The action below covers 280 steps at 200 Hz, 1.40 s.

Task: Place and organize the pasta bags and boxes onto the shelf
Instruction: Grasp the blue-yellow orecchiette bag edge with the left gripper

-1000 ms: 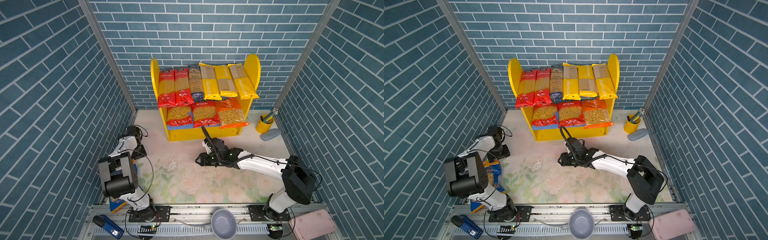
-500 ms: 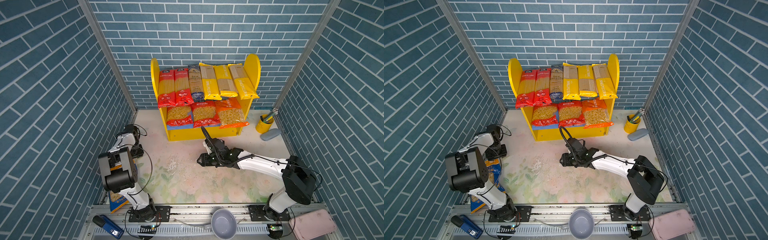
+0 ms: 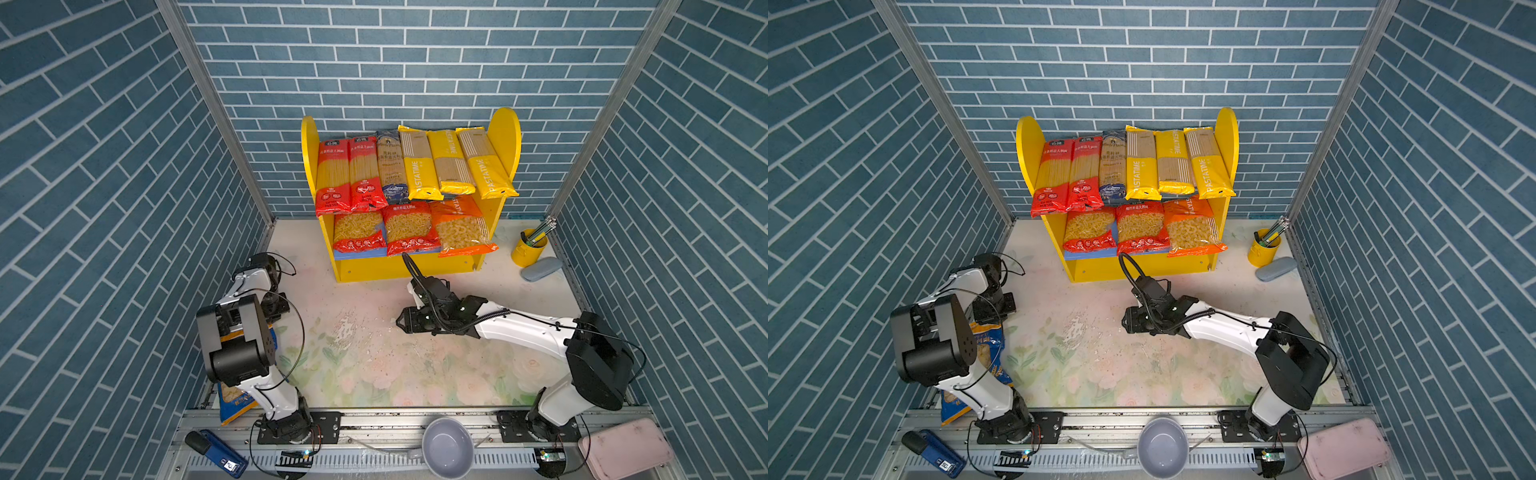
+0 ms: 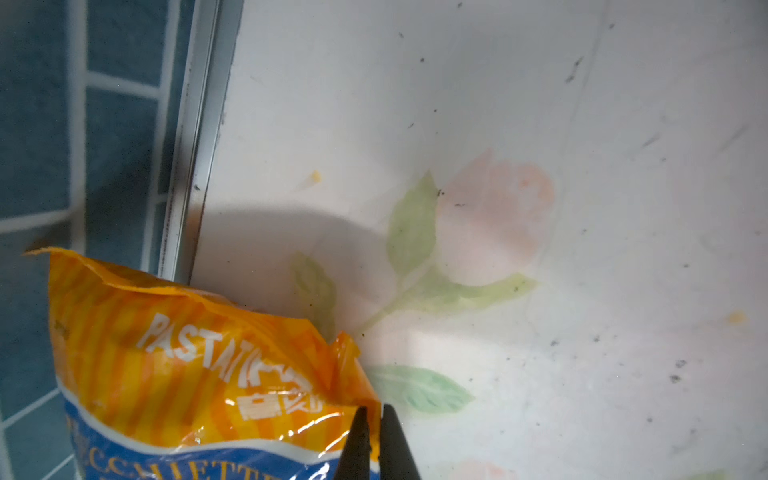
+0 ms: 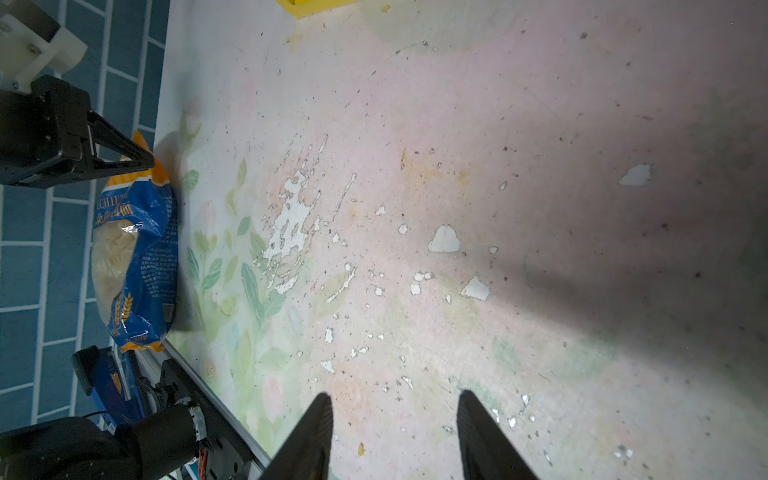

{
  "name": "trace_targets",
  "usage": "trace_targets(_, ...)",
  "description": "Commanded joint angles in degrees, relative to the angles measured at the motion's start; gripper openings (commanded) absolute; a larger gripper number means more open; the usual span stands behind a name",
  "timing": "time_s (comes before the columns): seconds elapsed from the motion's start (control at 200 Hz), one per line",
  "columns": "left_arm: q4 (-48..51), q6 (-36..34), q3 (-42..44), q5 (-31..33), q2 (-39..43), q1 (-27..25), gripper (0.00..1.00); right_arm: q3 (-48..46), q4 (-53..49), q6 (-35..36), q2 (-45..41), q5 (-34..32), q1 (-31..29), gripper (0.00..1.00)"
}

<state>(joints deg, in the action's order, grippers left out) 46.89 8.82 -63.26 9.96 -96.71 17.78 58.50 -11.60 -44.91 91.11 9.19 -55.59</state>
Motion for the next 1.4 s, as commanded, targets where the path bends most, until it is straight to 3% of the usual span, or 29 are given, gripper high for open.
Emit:
trace_targets(0.0,1.87,0.71,1.10,-3.51,3.08,0.23,0.06,0.82,-0.69,1.40,-1.19,-1.28,-0.03,0.50)
trace_targets(0.28,2.60,2.14,2.00,-4.88,7.21,0.09,0.00,2.15,-0.58,1.09,0.51,-0.46,-0.45,0.50)
trace_targets(0.31,3.47,1.89,1.41,-3.74,7.07,0.10,0.08,2.38,-0.71,1.18,0.56,-0.46,-0.60,0.50)
trace_targets(0.37,4.84,1.66,0.58,0.04,6.95,0.06,0.44,2.67,-0.89,1.38,0.65,-0.61,-0.85,0.50)
trace_targets(0.43,4.51,1.45,0.84,3.46,6.78,0.36,0.61,2.76,-0.96,1.39,0.59,-0.58,-0.99,0.50)
trace_targets(0.71,3.53,0.91,-2.27,7.90,-2.32,2.13,0.74,3.26,-3.25,2.62,-0.76,-1.20,-1.09,0.49)
trace_targets(0.835,2.66,-0.09,-0.70,5.77,-3.47,6.09,0.72,2.15,-4.41,3.76,-2.72,-3.81,-1.14,0.49)
trace_targets(0.93,1.27,-0.43,1.20,3.59,-2.65,6.33,0.67,2.15,-4.92,4.36,-2.25,-5.66,-1.10,0.49)
trace_targets(1.155,1.34,-0.73,2.27,1.31,-1.35,6.35,0.32,3.90,-4.89,4.82,-0.77,-5.35,-1.10,0.49)
trace_targets(1.395,2.35,-0.12,1.24,-4.81,1.33,5.37,0.12,3.97,-4.68,4.75,-0.32,-5.39,-1.10,0.49)
